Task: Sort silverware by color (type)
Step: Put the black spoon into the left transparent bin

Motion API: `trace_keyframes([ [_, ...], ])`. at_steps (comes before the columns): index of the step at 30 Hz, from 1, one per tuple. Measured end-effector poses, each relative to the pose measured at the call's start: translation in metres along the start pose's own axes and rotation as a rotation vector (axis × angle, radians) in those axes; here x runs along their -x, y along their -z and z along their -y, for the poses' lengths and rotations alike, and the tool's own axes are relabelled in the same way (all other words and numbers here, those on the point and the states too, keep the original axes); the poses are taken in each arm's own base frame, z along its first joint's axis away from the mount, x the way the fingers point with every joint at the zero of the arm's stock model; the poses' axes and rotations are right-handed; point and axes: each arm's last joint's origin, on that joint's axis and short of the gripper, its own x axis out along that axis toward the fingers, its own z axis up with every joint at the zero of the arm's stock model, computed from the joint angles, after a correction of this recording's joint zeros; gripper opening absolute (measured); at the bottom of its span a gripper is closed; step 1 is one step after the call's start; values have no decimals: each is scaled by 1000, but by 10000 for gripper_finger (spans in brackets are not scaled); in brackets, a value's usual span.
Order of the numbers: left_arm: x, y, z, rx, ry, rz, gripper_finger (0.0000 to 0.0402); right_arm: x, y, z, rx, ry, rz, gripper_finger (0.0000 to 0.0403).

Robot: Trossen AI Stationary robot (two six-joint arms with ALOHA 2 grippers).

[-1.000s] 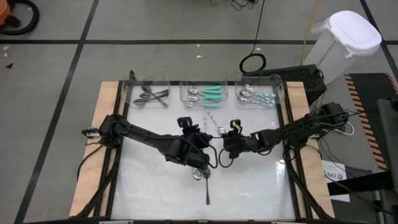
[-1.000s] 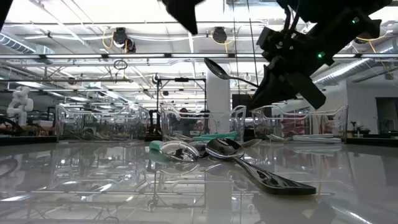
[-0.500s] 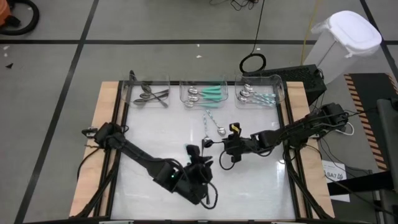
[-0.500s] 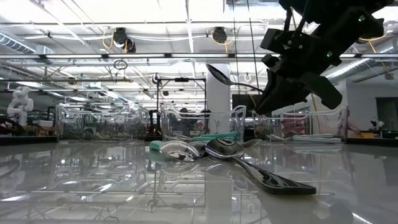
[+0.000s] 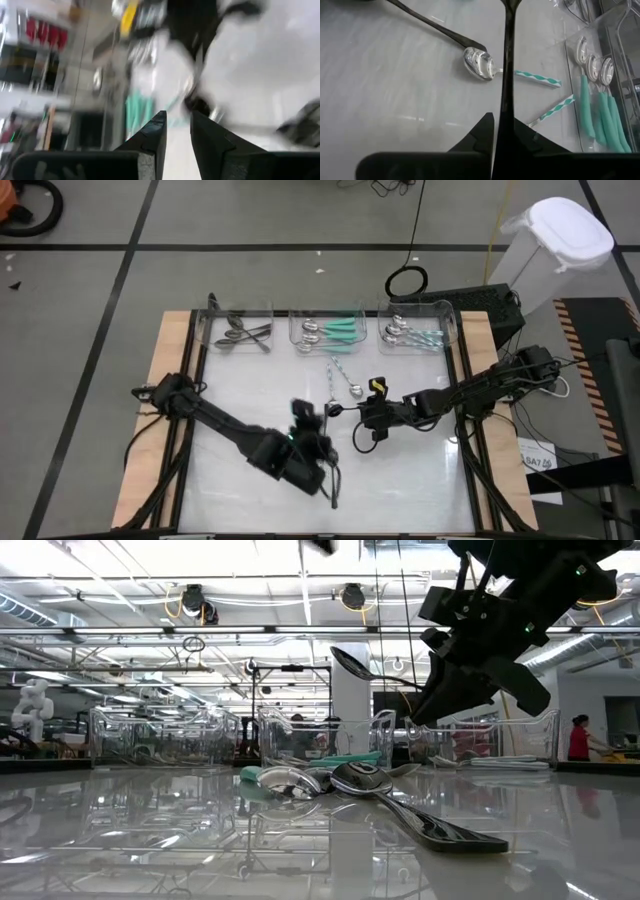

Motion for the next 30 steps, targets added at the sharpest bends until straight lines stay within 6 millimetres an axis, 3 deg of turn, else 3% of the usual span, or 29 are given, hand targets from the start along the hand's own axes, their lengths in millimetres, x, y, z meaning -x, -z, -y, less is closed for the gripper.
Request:
trace_keyframes([
  [6,-1,33,-34,29,-82,-228,88,0,0,0,5,0,1,24],
  [13,5,45,-78,68,-82,-228,88,0,-1,0,3,0,7,18],
  [16,-1,45,-83,156,0,-174,88,0,-1,0,4,-16,10,3],
  [19,-10,37,-73,236,121,-78,88,0,-1,0,3,-23,11,1],
  [22,-24,27,-51,257,208,22,88,0,0,-1,0,-24,5,0],
  [30,-62,30,16,268,224,53,88,0,-1,0,-32,-22,8,0],
])
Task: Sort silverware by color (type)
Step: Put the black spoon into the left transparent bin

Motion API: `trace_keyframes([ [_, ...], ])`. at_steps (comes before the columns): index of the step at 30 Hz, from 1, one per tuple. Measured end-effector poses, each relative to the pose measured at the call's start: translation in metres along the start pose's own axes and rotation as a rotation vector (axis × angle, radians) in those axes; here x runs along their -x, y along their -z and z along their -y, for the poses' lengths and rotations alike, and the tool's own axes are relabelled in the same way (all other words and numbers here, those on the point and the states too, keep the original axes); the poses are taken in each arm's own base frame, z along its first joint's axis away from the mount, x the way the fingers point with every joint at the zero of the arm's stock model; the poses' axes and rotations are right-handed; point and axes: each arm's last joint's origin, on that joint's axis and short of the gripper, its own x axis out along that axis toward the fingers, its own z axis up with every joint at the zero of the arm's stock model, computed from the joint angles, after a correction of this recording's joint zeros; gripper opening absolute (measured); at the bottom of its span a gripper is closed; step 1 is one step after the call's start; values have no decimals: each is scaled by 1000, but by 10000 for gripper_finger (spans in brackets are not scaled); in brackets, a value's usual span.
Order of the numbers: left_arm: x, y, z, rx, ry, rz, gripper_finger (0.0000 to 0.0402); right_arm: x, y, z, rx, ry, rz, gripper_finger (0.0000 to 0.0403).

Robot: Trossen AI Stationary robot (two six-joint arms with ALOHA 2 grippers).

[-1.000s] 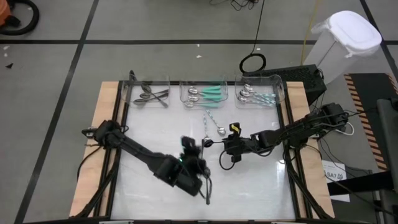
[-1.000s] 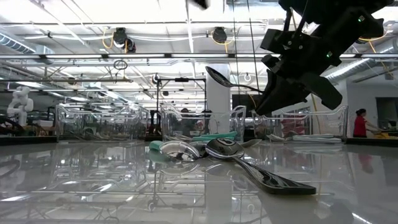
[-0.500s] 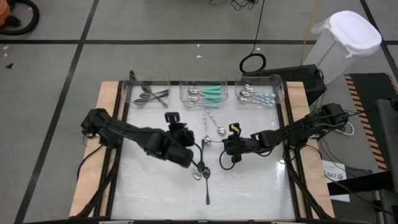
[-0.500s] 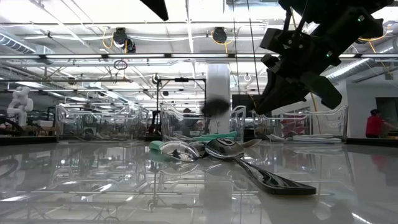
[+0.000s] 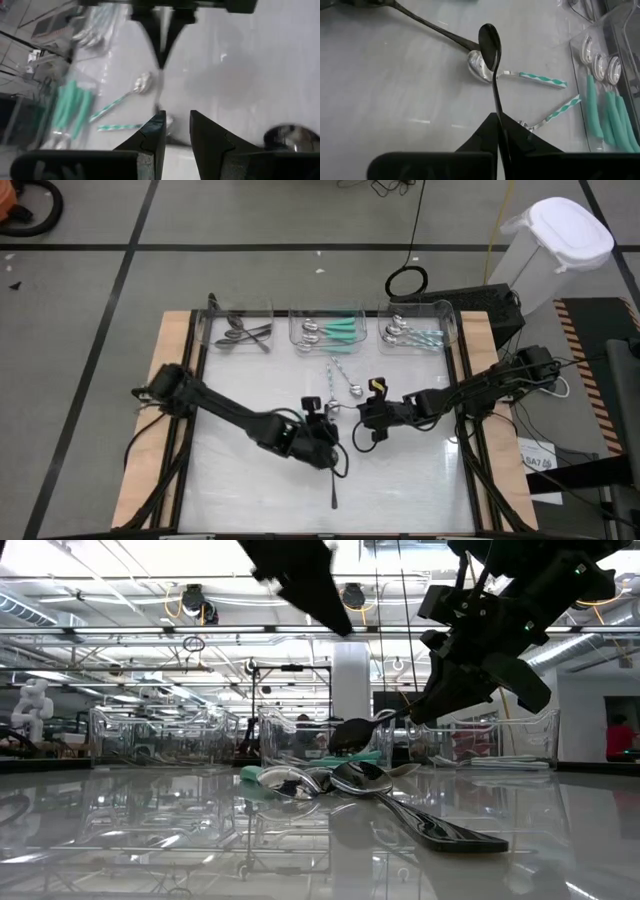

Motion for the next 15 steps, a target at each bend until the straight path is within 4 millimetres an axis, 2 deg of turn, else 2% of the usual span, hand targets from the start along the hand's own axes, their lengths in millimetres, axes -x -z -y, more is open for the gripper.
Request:
trace_keyframes([
  [5,-28,3,23,-61,-48,36,92,0,-3,1,-18,5,25,0],
  [10,-56,16,17,-58,-185,-43,147,1,-7,2,-36,-19,37,0],
  [13,-66,16,13,-24,-283,-35,185,1,-9,3,-53,-18,43,0],
  [15,-70,15,15,-13,-268,-18,202,1,-9,3,-58,-18,44,0],
])
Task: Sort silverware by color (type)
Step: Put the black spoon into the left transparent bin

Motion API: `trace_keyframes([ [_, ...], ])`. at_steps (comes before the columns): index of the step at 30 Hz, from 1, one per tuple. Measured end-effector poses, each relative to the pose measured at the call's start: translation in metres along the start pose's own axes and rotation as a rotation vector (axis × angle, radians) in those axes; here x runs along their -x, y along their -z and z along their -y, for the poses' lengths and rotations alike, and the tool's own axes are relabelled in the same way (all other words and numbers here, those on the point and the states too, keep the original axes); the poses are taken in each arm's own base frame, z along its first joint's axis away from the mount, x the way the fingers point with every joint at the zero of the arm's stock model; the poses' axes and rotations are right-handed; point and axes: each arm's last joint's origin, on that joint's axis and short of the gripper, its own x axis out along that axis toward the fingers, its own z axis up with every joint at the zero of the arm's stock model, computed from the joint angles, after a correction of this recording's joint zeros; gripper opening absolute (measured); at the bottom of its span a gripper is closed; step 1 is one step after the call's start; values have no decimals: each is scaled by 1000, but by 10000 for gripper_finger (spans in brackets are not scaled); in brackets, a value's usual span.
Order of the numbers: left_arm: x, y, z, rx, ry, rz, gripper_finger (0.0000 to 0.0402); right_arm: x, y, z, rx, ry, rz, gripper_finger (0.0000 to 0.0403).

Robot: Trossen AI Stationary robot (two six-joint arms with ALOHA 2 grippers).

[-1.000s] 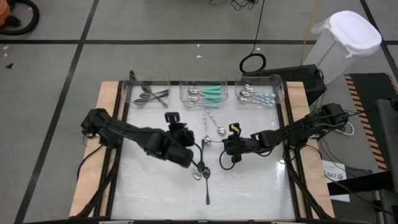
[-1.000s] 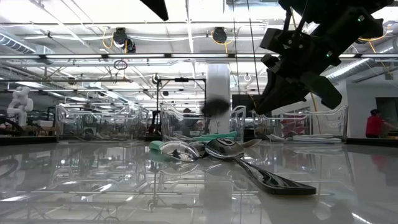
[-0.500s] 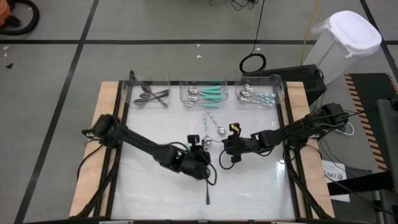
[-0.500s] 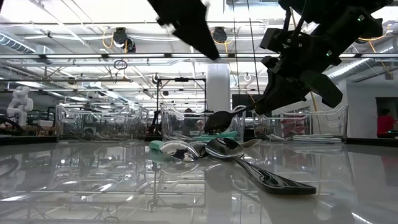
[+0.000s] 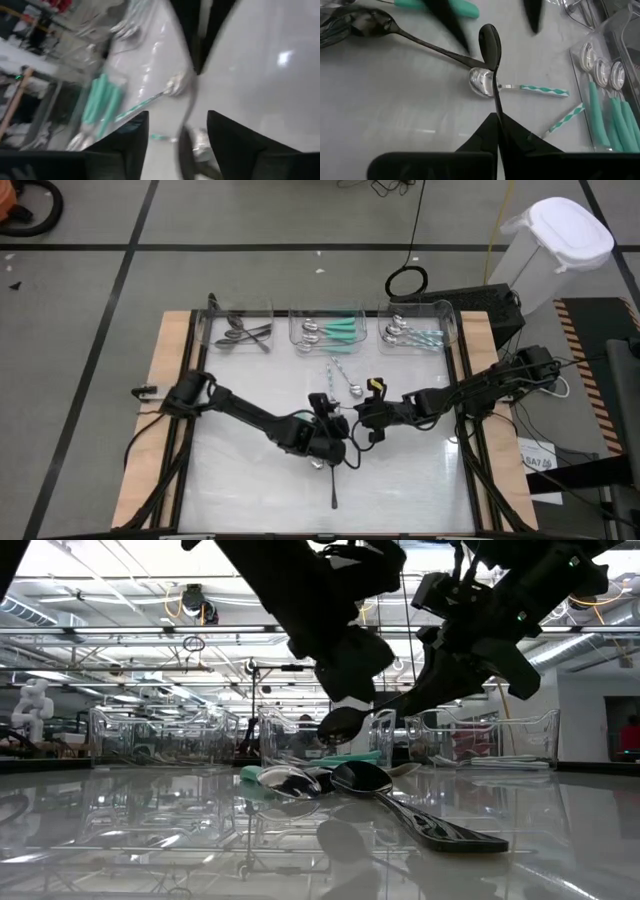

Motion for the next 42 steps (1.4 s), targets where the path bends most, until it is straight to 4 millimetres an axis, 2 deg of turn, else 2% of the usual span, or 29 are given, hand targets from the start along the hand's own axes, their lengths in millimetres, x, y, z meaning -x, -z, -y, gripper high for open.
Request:
trace_keyframes([
  [6,-10,2,9,-30,43,6,211,0,0,0,-3,2,1,0],
  [9,-15,3,8,-20,57,-6,199,0,-1,1,-4,2,4,0],
  [24,-30,1,-2,-2,50,-5,18,0,-1,1,-14,4,8,0],
  [31,-26,1,-6,-82,57,-41,5,0,-1,1,-16,15,10,17],
  [36,-13,-11,-34,-160,94,-158,4,0,-1,3,-30,82,-1,56],
  [42,-7,-7,-77,-283,173,-351,4,3,1,7,-43,182,-25,91],
])
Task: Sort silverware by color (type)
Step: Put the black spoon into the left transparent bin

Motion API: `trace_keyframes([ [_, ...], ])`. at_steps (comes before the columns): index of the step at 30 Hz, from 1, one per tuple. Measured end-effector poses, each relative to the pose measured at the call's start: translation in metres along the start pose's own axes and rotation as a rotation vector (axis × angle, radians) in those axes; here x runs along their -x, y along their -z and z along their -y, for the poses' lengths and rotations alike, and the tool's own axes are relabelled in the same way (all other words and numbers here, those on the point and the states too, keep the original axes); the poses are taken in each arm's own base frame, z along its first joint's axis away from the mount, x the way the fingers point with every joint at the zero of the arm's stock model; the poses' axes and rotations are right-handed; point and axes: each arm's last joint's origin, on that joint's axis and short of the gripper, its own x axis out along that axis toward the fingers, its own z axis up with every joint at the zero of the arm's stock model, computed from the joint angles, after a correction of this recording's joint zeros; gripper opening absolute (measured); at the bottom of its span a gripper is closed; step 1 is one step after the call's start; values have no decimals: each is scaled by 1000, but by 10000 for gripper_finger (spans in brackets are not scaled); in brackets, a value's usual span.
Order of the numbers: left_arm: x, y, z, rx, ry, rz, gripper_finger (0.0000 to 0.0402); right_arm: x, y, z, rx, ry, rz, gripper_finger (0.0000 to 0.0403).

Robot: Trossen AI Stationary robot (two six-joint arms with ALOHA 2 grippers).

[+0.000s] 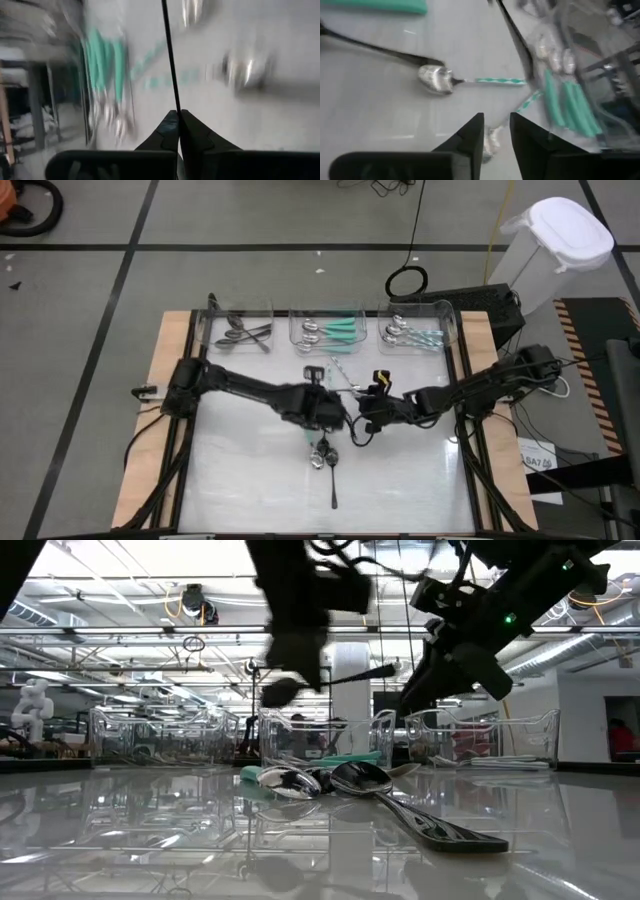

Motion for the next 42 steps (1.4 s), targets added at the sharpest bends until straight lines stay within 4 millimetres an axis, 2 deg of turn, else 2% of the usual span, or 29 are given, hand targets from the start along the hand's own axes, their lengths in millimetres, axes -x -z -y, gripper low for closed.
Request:
trace_keyframes([
  [6,8,26,-34,-50,135,-143,3,14,0,11,14,4,-8,104],
  [11,33,47,-72,-86,290,-129,3,30,0,22,36,3,12,104],
  [16,57,77,-122,-56,478,-35,3,42,2,28,-5,-52,11,105],
  [20,62,108,-161,-58,617,26,3,47,6,29,-7,-60,-12,105],
  [24,53,142,-196,-50,646,-10,3,47,6,27,0,-70,-14,105],
  [27,42,165,-216,-64,673,-55,3,48,6,26,2,-92,-11,105],
  [33,24,204,-251,-83,686,-24,3,48,6,26,6,-92,-11,105],
  [38,-1,237,-275,66,699,-104,3,48,6,26,39,-90,-9,105],
  [42,-21,248,-281,148,734,-154,3,47,4,27,97,-85,15,105],
])
